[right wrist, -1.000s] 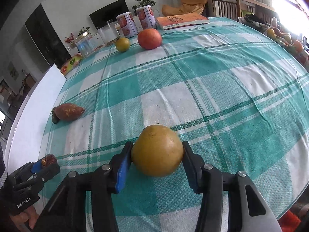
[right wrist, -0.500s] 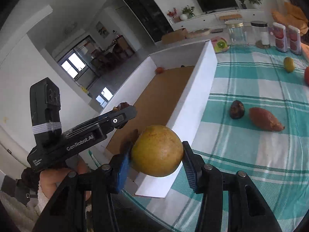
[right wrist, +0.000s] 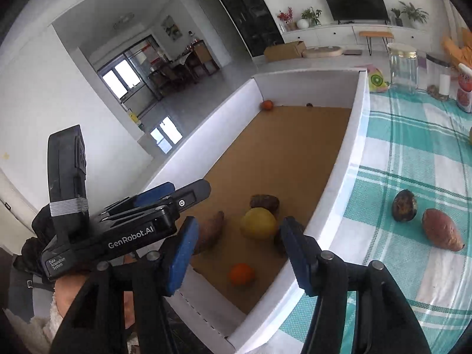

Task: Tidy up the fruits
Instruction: 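Carry the dark fruit and the yellow-green citrus over the white box and release both, then move the left gripper back over the table toward the sweet potato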

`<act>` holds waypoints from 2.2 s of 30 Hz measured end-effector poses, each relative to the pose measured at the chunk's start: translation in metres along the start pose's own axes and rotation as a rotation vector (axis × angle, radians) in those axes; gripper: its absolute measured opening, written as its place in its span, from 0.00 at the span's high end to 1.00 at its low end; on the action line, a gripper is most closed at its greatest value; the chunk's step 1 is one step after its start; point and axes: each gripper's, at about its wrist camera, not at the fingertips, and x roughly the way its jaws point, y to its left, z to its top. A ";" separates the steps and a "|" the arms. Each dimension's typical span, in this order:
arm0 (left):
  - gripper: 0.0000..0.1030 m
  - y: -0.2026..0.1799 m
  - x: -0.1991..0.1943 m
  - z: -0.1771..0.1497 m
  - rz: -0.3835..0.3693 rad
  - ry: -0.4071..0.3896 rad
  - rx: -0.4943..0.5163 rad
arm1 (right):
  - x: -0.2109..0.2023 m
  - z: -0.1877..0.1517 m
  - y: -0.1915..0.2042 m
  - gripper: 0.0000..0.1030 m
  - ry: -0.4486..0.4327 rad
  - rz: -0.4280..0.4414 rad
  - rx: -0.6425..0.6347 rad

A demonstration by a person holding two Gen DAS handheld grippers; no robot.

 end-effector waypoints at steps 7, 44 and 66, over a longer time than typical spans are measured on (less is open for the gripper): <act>0.17 -0.097 -0.007 -0.031 -0.287 0.063 0.196 | -0.077 -0.068 -0.113 0.03 -0.182 -0.441 0.118; 0.08 -0.209 0.120 -0.123 -0.138 0.188 0.457 | -0.126 -0.157 -0.248 0.00 -0.071 -0.808 0.462; 0.07 -0.253 0.180 -0.068 -0.302 0.238 0.271 | -0.125 -0.157 -0.248 0.00 -0.066 -0.812 0.458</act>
